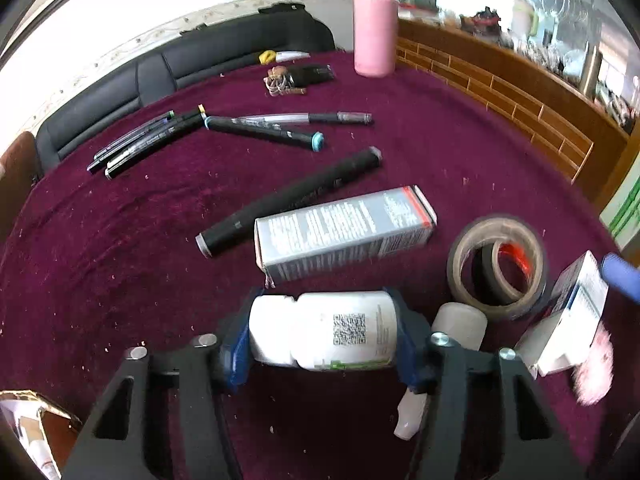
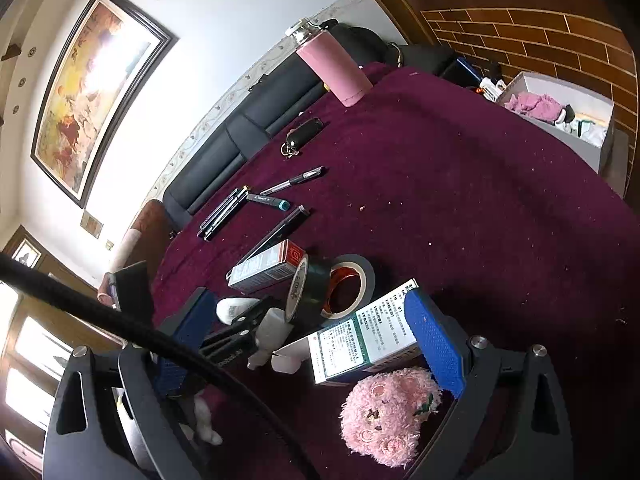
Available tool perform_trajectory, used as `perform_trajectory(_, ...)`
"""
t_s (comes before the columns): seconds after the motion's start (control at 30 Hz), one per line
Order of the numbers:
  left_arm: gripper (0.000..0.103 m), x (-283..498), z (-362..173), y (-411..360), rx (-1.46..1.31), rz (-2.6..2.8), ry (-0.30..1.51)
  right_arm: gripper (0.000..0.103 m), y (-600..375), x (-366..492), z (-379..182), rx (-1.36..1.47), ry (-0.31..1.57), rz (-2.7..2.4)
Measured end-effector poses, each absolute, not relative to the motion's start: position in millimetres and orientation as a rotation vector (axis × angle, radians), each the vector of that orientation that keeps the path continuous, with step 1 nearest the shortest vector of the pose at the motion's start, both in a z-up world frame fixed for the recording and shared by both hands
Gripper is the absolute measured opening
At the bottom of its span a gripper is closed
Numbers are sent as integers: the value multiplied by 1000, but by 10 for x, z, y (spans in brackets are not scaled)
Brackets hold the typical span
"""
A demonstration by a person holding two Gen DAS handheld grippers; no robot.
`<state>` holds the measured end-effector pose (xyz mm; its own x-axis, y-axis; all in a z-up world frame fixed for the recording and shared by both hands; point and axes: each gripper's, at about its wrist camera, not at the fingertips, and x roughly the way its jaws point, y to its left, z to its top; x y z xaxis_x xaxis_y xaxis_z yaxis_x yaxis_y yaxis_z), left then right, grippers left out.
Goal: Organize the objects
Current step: 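Grasp the white QR-code pill bottle with the left gripper while the right grasps a white dropper bottle, then lower both bottles into the tray and open both grippers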
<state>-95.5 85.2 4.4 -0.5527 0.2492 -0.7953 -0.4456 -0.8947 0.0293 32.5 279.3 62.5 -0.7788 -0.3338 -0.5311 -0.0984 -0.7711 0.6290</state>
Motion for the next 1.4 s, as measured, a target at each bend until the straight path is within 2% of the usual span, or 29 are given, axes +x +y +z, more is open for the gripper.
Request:
perform_trajectory(0.27, 51, -621, 471, 320, -1125, 2482, 54, 96, 2701, 303, 617, 983, -894, -2690)
perform_trajectory(0.57, 51, 379, 1015, -925, -1021, 2578, -176, 94, 2549, 371, 669, 957, -847, -2692)
perform_trajectory(0.73, 51, 819, 1072, -1678, -985, 2673, -247, 80, 2210, 283, 735, 1065, -903, -2468)
perform_trajectory(0.8, 51, 948, 1039, -1904, -976, 2706, -271, 69, 2021, 139, 681, 1191, -875, -2430)
perform_trajectory(0.9, 51, 1058, 954, -2169, -944, 2710, -351, 61, 1827, -70, 550, 1380, -783, -2512)
perform_trajectory(0.93, 52, 1092, 928, -2240, -931, 2713, -366, 45, 1794, -130, 504, 1427, -772, -2529)
perform_trajectory(0.97, 52, 1116, 904, -2293, -922, 2715, -372, 41, 1759, -175, 490, 1440, -760, -2551)
perform_trajectory(1.1, 52, 1177, 790, -2527, -899, 2725, -386, 41, 1598, -373, 442, 1562, -650, -2674)
perform_trajectory(1.27, 52, 1222, 660, -2784, -888, 2719, -453, 34, 1455, -539, 386, 1596, -520, -2777)
perform_trajectory(1.33, 52, 1247, 620, -2854, -880, 2720, -468, 26, 1447, -562, 389, 1604, -496, -2788)
perform_trajectory(1.4, 52, 1289, 598, -2913, -875, 2721, -479, 25, 1479, -566, 387, 1603, -512, -2766)
